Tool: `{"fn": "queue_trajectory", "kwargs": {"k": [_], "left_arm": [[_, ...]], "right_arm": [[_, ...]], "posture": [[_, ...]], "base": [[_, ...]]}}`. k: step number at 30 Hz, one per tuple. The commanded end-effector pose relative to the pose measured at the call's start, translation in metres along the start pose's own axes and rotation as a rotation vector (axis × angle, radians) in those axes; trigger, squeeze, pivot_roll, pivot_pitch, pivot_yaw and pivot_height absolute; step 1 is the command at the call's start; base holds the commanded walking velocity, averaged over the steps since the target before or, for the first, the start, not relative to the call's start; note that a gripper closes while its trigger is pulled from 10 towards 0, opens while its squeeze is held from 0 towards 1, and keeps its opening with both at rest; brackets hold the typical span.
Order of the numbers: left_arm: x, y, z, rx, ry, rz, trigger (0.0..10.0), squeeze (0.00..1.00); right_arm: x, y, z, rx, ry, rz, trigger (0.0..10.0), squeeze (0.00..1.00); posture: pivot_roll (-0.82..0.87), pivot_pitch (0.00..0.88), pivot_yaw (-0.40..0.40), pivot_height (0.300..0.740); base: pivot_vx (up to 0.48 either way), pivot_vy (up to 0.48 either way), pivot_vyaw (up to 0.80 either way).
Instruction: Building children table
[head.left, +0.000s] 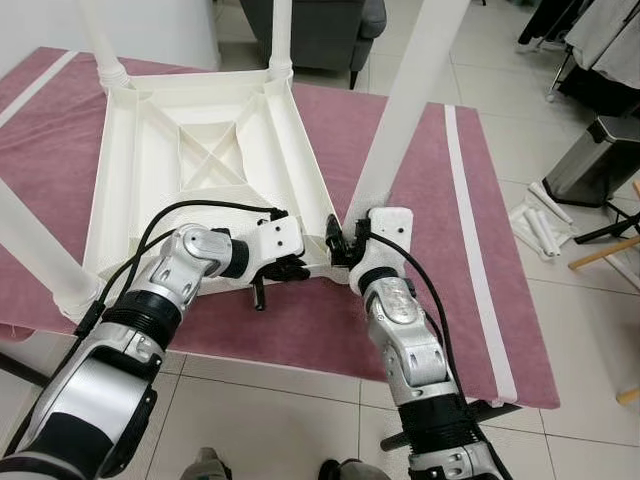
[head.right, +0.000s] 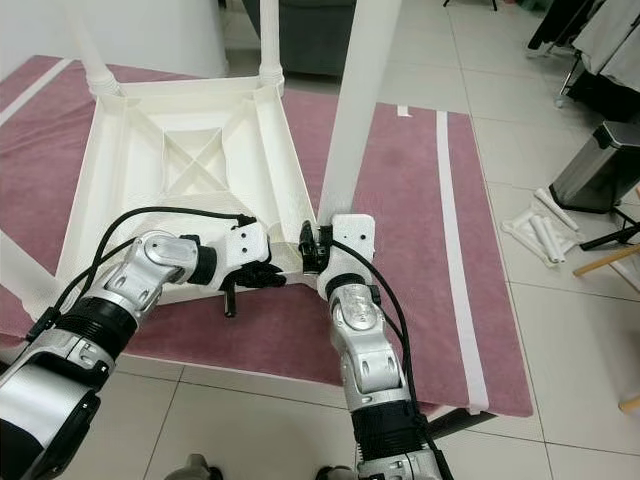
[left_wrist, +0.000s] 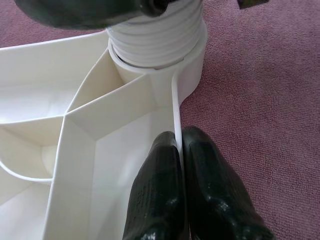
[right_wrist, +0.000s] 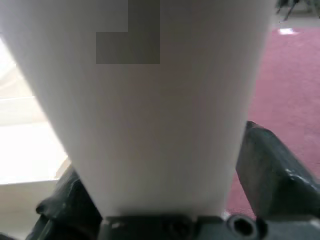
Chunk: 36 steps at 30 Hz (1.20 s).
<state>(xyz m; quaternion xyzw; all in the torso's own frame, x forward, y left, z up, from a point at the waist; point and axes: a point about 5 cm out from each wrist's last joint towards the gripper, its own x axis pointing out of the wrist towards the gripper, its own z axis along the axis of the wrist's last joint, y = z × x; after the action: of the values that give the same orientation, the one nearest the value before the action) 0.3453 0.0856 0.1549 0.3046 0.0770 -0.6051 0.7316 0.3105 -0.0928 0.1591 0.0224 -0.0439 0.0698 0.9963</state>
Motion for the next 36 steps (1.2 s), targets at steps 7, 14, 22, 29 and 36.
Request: {"fn": "queue_trajectory", "kwargs": {"k": [7,14,22,29,36], "left_arm": [[-0.002,-0.004,0.000,0.004,-0.025,-0.060,0.0,0.00],[-0.004,-0.006,0.000,0.015,-0.022,-0.078,0.0,0.00],[-0.014,-0.012,-0.001,0.063,-0.017,-0.136,0.0,0.00],[-0.049,-0.027,-0.006,0.135,0.011,-0.239,0.0,0.00],[-0.061,-0.035,-0.010,0.153,0.042,-0.277,0.0,0.00]], "right_arm": [[0.002,-0.011,0.028,-0.047,-0.115,0.241,10.0,0.00],[-0.003,-0.018,0.033,-0.143,-0.073,0.499,10.0,0.00],[-0.004,-0.031,0.031,-0.204,0.033,0.728,10.0,0.00],[0.005,-0.022,0.042,-0.199,0.060,0.922,10.0,0.00],[-0.001,-0.002,0.040,-0.195,0.092,1.093,10.0,0.00]], "posture": [[0.11,0.079,-0.013,0.740],[0.11,0.073,-0.009,0.740],[0.11,0.071,-0.009,0.740],[0.13,0.071,-0.021,0.740],[0.15,0.077,-0.032,0.740]], "base": [[0.000,0.000,0.00],[0.000,0.000,0.00],[0.000,0.000,0.00],[0.000,0.000,0.00],[0.000,0.000,0.00]]}}
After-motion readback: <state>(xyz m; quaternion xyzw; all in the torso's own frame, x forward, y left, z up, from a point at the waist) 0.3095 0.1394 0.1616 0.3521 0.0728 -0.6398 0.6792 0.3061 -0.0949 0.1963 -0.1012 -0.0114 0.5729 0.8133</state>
